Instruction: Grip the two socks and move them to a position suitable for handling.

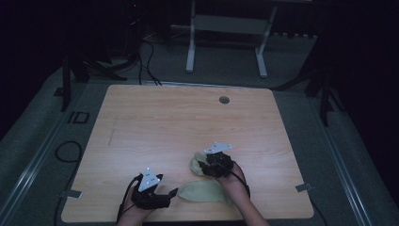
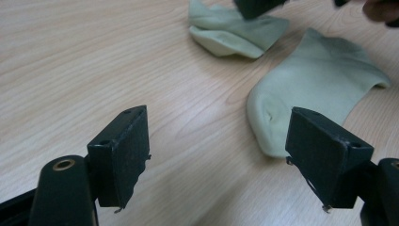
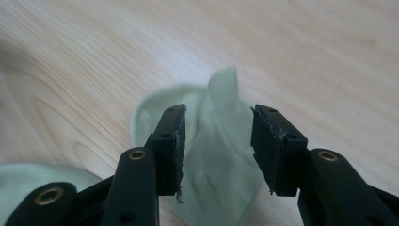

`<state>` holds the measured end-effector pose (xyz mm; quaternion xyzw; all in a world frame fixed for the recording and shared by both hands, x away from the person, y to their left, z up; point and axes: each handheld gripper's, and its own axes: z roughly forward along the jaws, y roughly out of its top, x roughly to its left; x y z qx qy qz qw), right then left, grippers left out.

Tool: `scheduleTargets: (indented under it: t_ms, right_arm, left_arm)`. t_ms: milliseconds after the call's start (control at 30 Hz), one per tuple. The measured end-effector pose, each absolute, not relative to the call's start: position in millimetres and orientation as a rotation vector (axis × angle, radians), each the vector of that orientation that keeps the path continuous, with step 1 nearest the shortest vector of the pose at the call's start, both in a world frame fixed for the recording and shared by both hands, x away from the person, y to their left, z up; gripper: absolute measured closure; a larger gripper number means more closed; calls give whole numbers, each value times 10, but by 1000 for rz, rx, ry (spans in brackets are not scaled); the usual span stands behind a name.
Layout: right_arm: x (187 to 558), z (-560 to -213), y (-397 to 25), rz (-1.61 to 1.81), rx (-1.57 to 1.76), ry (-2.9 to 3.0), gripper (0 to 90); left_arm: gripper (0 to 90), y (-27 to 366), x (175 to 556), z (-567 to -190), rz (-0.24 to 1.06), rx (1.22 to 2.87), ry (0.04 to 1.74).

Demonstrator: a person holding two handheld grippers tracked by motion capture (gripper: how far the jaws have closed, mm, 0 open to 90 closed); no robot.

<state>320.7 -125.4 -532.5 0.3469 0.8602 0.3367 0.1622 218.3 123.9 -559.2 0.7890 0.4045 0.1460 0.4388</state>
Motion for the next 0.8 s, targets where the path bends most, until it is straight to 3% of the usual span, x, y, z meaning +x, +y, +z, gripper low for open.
scheduleTargets:
  t_ms: [333,500,800]
  right_arm:
    - [3391,-5064,-1419,990,968,2450,686]
    - [3509,-5161,-1413,986,1010,2501,699]
    - [3546,-5345,-1303,945,968,2577,699]
  left_arm:
    - [278,1051,2462,-5464,352,1952,1015]
    - [328,884,2664,-5466,296,1961,1019]
    - [328,592,2981,-5536,317,2075,1045]
